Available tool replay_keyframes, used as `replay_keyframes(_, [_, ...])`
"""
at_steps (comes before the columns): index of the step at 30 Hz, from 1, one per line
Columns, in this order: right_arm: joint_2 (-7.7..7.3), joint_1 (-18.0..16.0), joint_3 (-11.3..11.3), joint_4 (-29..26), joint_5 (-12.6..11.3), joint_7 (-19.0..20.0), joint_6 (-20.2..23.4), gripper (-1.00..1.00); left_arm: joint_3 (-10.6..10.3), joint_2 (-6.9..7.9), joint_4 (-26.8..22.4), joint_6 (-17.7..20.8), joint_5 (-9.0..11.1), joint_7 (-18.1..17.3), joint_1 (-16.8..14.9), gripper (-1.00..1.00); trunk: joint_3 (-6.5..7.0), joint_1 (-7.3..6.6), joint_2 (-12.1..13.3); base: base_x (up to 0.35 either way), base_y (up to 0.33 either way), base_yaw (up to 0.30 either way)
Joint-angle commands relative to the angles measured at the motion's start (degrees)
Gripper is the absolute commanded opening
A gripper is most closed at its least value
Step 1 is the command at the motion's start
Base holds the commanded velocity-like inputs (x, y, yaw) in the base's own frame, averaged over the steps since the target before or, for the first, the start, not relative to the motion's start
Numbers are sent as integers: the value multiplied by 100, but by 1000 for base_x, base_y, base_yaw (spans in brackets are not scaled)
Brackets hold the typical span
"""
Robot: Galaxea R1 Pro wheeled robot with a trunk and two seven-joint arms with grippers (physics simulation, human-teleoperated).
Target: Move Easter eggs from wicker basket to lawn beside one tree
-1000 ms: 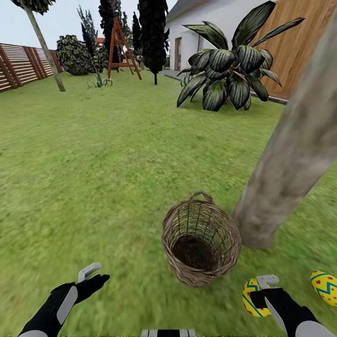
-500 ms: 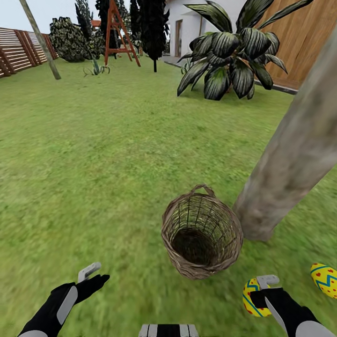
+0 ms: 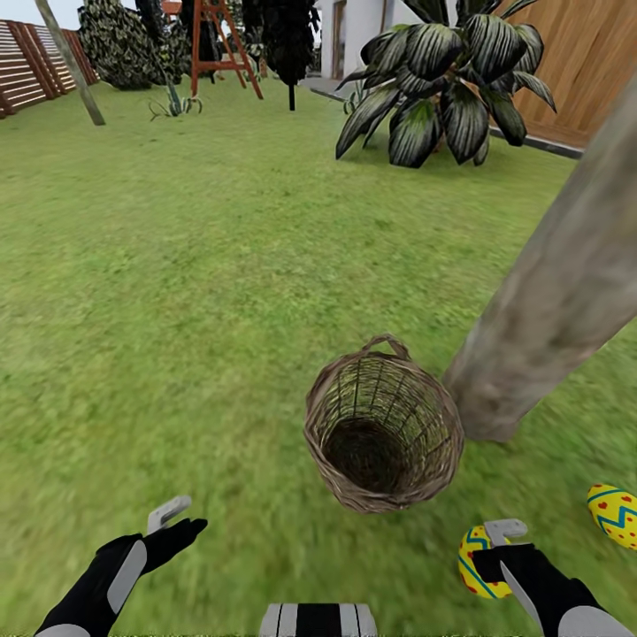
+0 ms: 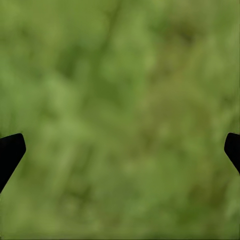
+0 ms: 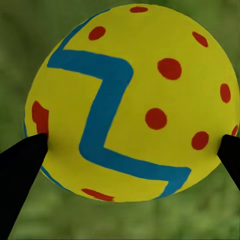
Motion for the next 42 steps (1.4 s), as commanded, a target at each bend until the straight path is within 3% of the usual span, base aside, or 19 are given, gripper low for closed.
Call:
replay_keyframes(1, [-4, 2, 19, -9, 27, 15, 40, -100, 23, -3, -2, 40, 15, -19, -2, 100, -27, 2, -3, 0, 0, 0])
replay_keyframes(4, [-4, 2, 19, -9, 27, 15, 39, -100, 23, -3, 2, 40, 15, -19, -2, 100, -94, 10, -7, 0, 0, 0])
replay_keyframes(13, [-22, 2, 2, -19, 12, 14, 25, -100, 23, -3, 3, 41, 15, -19, -2, 100, -94, 10, -7, 0, 0, 0])
replay_keyframes(14, [-22, 2, 2, -14, 15, 11, 18, 100, 23, -3, 3, 43, 15, -19, -2, 100, -94, 10, -7, 0, 0, 0])
replay_keyframes(26, [-13, 2, 10, -9, 19, 6, 27, 100, 23, -3, 3, 48, 15, -20, -2, 100, -94, 10, -7, 0, 0, 0])
replay_keyframes(31, [-13, 2, 10, -9, 19, 6, 27, 100, 23, -3, 3, 39, 15, -13, -2, 100, 17, -3, 0, -41, 0, 0])
replay_keyframes(42, [-13, 2, 12, -6, 28, 8, 71, 100, 15, -11, 11, 39, 7, 1, -2, 100, 261, -32, 14, -299, -96, 27])
